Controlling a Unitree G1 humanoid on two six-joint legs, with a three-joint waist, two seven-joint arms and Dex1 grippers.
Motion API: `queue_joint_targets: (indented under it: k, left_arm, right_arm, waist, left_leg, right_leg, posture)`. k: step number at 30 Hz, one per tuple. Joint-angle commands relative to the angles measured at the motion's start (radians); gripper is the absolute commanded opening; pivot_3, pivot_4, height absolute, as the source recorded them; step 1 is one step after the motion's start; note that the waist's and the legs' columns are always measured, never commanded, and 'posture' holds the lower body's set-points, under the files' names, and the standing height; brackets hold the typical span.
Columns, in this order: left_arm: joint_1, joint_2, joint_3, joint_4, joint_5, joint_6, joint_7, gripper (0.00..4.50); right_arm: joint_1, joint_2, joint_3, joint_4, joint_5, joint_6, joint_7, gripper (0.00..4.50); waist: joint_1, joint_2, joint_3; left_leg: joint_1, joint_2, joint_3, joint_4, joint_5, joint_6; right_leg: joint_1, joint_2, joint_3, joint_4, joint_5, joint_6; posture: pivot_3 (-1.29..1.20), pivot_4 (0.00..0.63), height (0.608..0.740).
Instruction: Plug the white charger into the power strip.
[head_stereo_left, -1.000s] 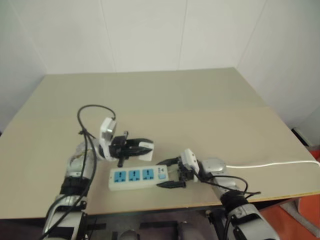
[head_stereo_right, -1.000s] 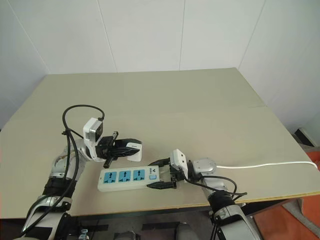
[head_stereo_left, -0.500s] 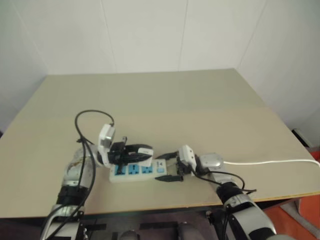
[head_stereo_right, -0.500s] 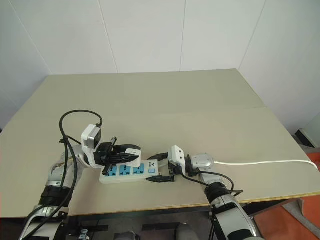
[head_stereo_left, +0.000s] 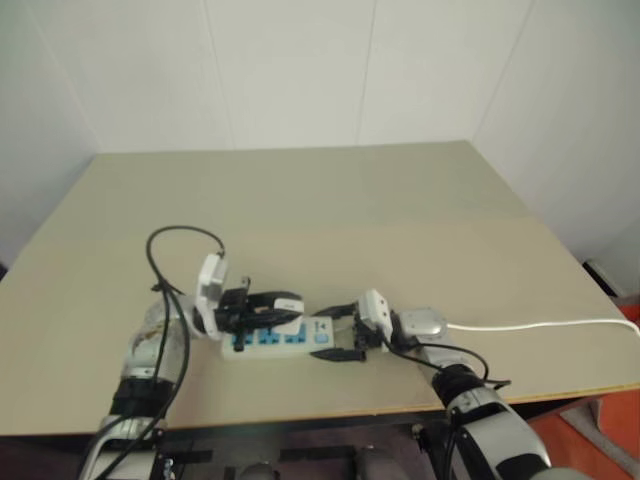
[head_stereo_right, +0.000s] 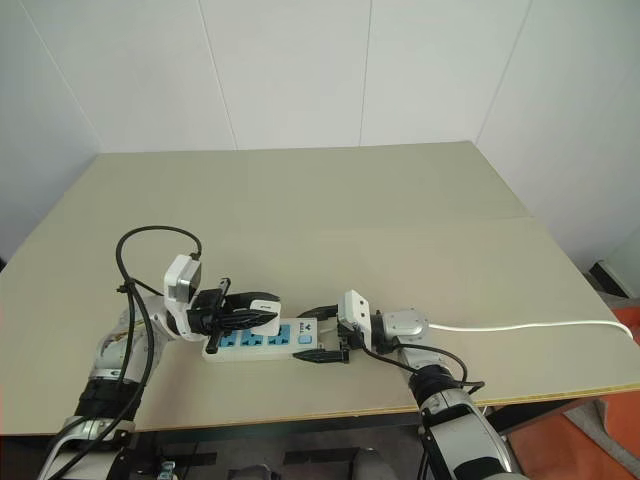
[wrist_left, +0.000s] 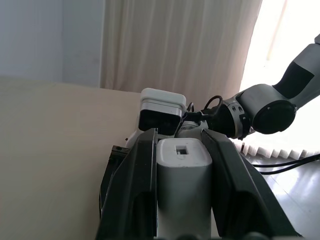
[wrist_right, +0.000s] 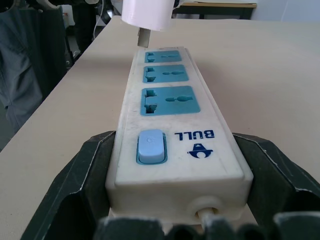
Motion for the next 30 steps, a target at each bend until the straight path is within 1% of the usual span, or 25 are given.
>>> queue_joint_targets:
  k: [1, 9, 21, 30]
  left_arm:
    - [0.009, 0.002, 0.009, -0.014, -0.017, -0.011, -0.001, 1.02]
    - [0.007, -0.018, -0.001, 0.053, 0.004, -0.062, -0.017, 1.02]
    - [-0.066, -0.072, -0.014, 0.231, 0.047, -0.168, -0.063, 1.02]
    - [-0.084, -0.103, -0.016, 0.289, 0.053, -0.206, -0.088, 1.02]
  right_arm:
    - [0.012, -0.013, 0.003, 0.038, -0.043, 0.001, -0.025, 3.39]
    - [0.028, -0.013, 0.002, 0.009, -0.034, 0.012, -0.02, 3.39]
    - [0.055, -0.035, 0.001, -0.05, -0.026, 0.051, -0.011, 3.39]
    - [0.079, -0.029, 0.018, -0.094, -0.032, 0.072, -0.019, 3.39]
  waist:
    - [0.0, 0.0, 0.0]
    - [0.0, 0.0, -0.002]
    - [0.003, 0.0, -0.002]
    - [0.005, 0.0, -0.002]
  left_leg:
    - [0.0, 0.0, 0.0, 0.0, 0.0, 0.0]
    - [0.0, 0.0, 0.0, 0.0, 0.0, 0.0]
    - [-0.001, -0.001, 0.0, 0.0, 0.0, 0.0]
    - [-0.003, 0.0, 0.0, 0.0, 0.0, 0.001]
  right_leg:
    - [0.0, 0.0, 0.0, 0.0, 0.0, 0.0]
    - [0.0, 0.0, 0.0, 0.0, 0.0, 0.0]
    - [0.0, 0.0, 0.0, -0.002, 0.0, 0.0]
    - [-0.001, -0.001, -0.001, -0.003, 0.0, 0.0]
  posture:
    - [0.0, 0.15, 0.74]
    - [0.0, 0.15, 0.74]
    - [0.0, 0.15, 0.74]
    - [0.0, 0.15, 0.74]
